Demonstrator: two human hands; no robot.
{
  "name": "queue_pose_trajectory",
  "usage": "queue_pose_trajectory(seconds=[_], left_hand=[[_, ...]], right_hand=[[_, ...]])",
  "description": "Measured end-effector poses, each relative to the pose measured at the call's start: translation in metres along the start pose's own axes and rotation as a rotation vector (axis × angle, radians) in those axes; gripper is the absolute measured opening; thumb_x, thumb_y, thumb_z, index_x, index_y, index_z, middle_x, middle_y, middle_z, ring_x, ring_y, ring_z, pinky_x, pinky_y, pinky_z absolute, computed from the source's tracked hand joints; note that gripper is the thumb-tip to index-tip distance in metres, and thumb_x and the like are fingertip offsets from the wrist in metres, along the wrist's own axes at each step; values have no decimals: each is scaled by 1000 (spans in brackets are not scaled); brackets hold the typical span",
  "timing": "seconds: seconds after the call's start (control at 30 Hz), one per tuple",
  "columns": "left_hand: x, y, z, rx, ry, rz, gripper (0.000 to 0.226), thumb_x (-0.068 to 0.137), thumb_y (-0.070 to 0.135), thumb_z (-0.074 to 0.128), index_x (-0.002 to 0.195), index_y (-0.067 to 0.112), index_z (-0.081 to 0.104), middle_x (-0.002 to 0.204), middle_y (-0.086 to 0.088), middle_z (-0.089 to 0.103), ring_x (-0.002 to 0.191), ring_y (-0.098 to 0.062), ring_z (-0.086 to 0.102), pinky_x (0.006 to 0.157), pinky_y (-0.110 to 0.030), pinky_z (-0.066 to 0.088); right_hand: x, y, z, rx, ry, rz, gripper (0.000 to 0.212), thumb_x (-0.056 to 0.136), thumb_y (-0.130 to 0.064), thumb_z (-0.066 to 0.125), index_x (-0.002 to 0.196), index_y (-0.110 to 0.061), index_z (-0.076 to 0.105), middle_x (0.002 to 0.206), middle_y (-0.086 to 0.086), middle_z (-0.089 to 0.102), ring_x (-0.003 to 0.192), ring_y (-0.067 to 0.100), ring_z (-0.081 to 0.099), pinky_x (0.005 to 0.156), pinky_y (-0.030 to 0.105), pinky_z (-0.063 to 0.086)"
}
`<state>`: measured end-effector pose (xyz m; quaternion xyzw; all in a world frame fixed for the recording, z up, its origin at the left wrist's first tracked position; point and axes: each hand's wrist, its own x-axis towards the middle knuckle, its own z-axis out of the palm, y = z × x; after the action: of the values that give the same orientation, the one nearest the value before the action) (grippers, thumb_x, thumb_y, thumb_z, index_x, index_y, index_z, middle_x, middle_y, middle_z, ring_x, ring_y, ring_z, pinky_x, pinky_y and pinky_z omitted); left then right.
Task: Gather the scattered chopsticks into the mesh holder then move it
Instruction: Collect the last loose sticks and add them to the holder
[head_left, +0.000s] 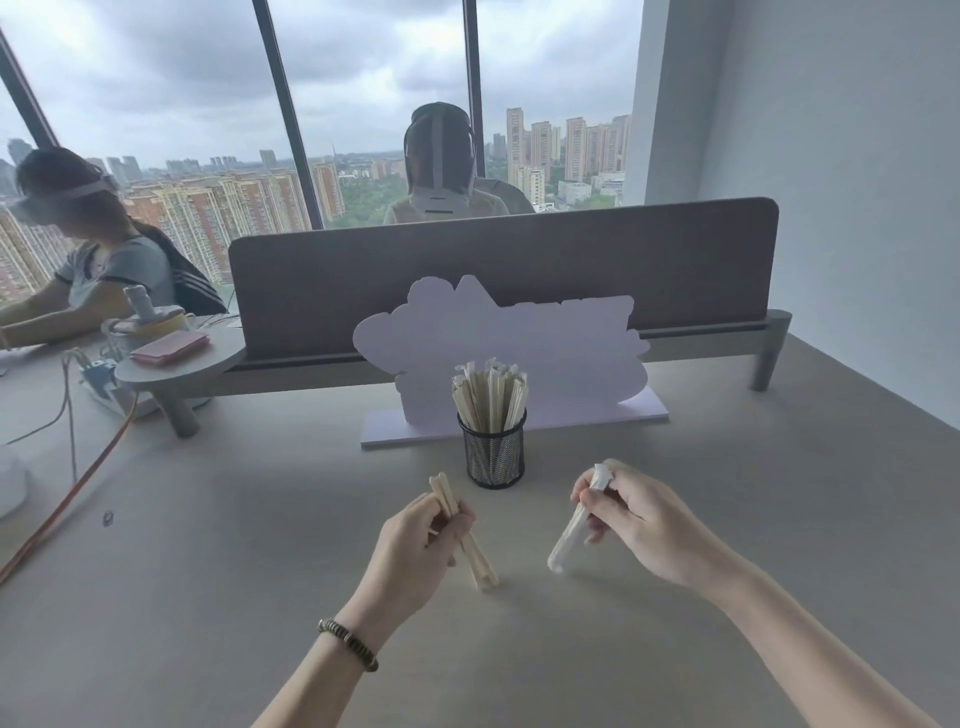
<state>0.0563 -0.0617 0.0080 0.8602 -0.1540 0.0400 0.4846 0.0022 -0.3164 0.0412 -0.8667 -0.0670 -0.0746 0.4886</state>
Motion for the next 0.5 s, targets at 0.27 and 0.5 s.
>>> queue_pose_trajectory(seconds=[0.27, 0.5], left_hand=[[-1, 6, -11, -2, 17, -44, 19, 89, 7, 68, 77, 20, 66, 70, 1, 68, 58, -13, 70, 61, -18, 54], [17, 11, -27, -110, 266, -71, 14, 85, 8, 73, 80, 14, 63, 69, -3, 71, 56, -14, 71, 65, -27, 56]], right_hand=[[72, -35, -3, 93, 192, -119, 12, 101, -13, 55, 99, -8, 66, 85, 2, 72, 67, 12, 71, 71, 20, 56], [138, -46, -5, -37, 368, -241, 18, 98, -12, 58, 115, -8, 55, 85, 3, 76, 72, 21, 73, 80, 40, 58]])
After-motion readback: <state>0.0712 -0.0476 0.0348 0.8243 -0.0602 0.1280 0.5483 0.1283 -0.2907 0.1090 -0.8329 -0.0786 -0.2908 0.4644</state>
